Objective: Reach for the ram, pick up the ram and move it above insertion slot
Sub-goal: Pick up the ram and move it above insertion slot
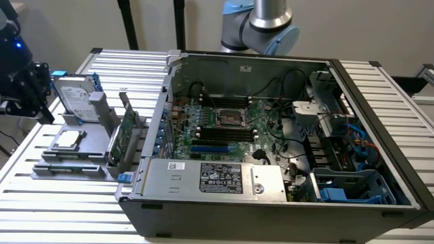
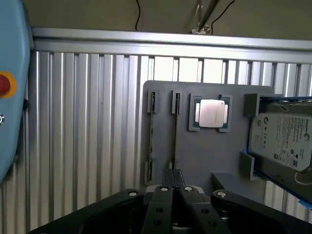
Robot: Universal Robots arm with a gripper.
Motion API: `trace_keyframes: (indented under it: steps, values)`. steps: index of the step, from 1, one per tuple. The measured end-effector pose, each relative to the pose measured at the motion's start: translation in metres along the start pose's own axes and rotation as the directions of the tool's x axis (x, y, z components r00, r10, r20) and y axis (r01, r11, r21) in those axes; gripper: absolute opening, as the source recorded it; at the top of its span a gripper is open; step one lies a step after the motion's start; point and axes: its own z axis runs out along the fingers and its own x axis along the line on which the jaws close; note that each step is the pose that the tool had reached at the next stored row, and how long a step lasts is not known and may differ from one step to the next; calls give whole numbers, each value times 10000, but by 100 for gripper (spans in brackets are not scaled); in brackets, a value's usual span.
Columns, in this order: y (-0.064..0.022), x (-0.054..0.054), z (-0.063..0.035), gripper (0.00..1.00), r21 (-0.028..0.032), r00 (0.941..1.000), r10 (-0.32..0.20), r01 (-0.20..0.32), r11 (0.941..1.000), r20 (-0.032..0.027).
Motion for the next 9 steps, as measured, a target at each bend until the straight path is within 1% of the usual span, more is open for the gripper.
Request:
trace_keyframes:
  steps: [9]
  values:
    - [-5, 1, 3, 11, 0, 10000, -48, 48, 10000, 2]
